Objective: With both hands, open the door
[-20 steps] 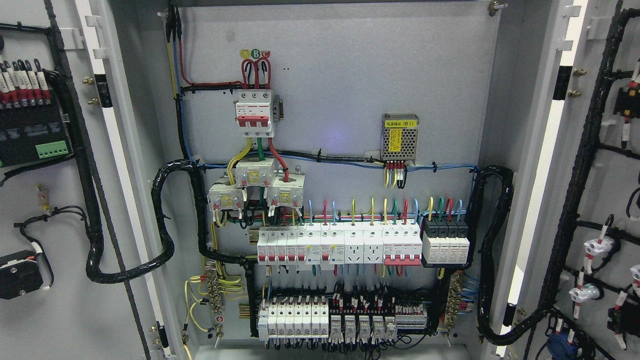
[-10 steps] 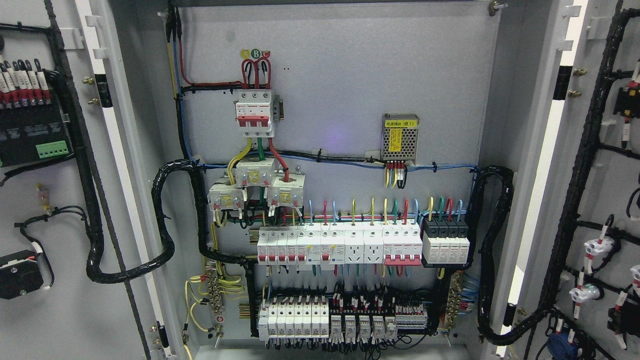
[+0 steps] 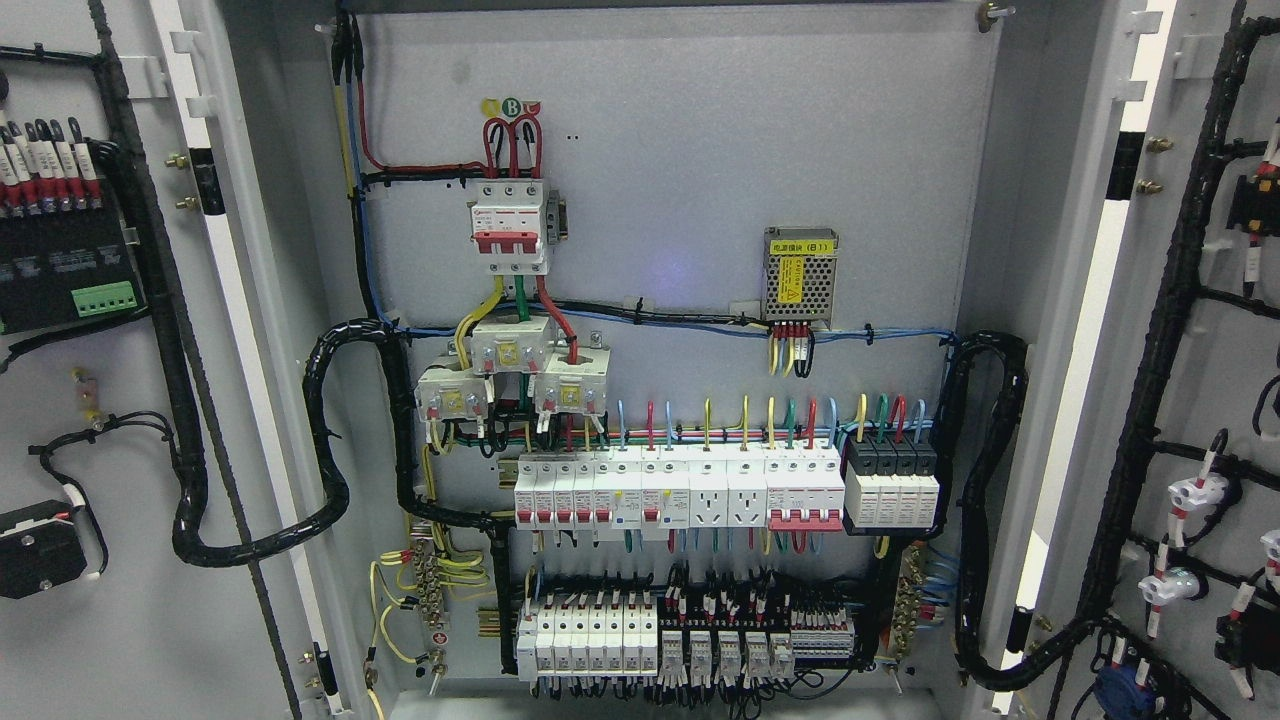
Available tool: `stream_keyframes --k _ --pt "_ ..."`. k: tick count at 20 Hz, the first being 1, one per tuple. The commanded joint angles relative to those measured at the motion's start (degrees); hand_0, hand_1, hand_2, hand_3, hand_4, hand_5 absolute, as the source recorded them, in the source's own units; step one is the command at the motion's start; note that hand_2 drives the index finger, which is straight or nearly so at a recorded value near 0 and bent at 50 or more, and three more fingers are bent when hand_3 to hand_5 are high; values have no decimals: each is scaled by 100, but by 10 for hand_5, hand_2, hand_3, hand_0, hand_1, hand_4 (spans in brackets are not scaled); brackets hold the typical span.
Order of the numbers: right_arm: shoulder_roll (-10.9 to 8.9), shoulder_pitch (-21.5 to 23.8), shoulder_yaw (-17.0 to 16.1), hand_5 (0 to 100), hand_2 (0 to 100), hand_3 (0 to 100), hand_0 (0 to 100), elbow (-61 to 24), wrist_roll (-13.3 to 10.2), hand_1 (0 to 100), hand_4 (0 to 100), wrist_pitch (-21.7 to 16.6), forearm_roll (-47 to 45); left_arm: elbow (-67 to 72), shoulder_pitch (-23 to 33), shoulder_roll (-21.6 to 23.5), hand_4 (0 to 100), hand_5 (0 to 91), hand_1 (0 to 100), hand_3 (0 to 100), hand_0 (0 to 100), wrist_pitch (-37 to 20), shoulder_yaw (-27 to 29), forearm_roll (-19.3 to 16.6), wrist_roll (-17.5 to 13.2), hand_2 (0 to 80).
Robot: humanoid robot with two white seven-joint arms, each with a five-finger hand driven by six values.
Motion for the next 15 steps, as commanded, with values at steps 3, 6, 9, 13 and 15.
stream_keyframes --k 3,6,9,13,15 --pt "54 -132 -171 0 0 0 0 287 -11 0 0 66 50 865 -27 -241 43 0 0 0 0 27 55 -270 -2 0" --pt "54 -167 -171 0 0 0 0 295 -11 0 0 75 50 892 -27 -241 43 0 0 0 0 54 46 -506 -2 0" --pt "54 -167 -171 0 0 0 0 296 -11 0 0 83 50 892 -27 -241 43 0 0 0 0 54 55 -771 -2 0" --pt "63 -167 -180 0 0 0 0 296 -2 0 0 110 50 883 -27 -241 43 0 0 0 0 54 55 -877 -2 0" --pt "63 -158 -180 0 0 0 0 296 -2 0 0 110 50 883 -27 -241 43 0 0 0 0 54 55 -877 -2 0"
